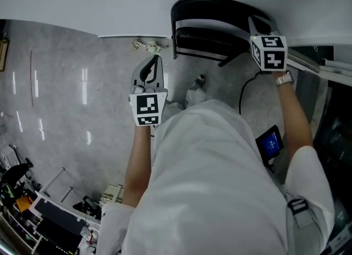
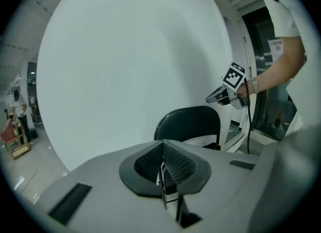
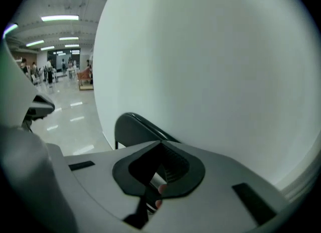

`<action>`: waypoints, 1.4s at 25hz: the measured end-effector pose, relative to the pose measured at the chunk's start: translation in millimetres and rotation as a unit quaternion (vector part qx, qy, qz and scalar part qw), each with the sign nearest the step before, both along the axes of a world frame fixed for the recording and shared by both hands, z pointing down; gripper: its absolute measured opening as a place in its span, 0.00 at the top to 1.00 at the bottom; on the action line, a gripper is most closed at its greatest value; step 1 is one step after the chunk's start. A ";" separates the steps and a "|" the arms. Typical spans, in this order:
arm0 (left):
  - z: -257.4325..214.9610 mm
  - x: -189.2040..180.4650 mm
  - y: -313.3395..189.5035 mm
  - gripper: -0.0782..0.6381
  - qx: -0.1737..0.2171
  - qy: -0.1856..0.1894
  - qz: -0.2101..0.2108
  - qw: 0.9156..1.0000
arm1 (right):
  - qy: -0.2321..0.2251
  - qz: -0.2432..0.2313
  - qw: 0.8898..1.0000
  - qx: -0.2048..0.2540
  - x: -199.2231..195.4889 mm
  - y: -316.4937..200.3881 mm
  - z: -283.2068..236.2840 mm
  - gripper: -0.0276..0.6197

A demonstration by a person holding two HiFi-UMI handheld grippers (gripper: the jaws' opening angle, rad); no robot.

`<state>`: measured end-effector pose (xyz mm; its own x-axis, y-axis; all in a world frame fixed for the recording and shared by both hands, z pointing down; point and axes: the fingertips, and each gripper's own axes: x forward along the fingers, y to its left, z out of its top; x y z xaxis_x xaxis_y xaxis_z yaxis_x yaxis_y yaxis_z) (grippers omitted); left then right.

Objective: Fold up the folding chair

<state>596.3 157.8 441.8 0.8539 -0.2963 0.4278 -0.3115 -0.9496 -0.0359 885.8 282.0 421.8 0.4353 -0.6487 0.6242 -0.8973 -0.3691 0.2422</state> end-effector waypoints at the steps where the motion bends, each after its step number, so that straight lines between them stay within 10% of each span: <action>1: -2.6 -14.0 0.4 0.87 -0.006 0.005 -0.007 1.000 | -0.015 -0.009 0.999 0.027 -21.1 -5.6 -7.8 0.95; 7: -23.0 -97.3 -1.1 0.87 -0.051 0.048 -0.058 0.996 | -0.097 -0.077 0.977 0.175 -175.9 -48.3 -53.8 0.95; 16: -50.1 -226.0 -13.8 0.87 -0.079 0.109 -0.149 0.980 | -0.099 -0.237 0.926 0.276 -372.2 -109.2 -112.9 0.95; 35: -66.8 -397.8 -19.5 0.87 -0.019 0.108 -0.319 0.941 | -0.202 -0.415 0.849 0.255 -571.9 -149.1 -94.4 0.95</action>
<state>198.5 138.3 375.0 0.5749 -0.7670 0.2849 -0.8155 -0.5653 0.1237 313.9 132.9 327.3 -0.4879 -0.8584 0.1586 -0.8712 0.4677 -0.1491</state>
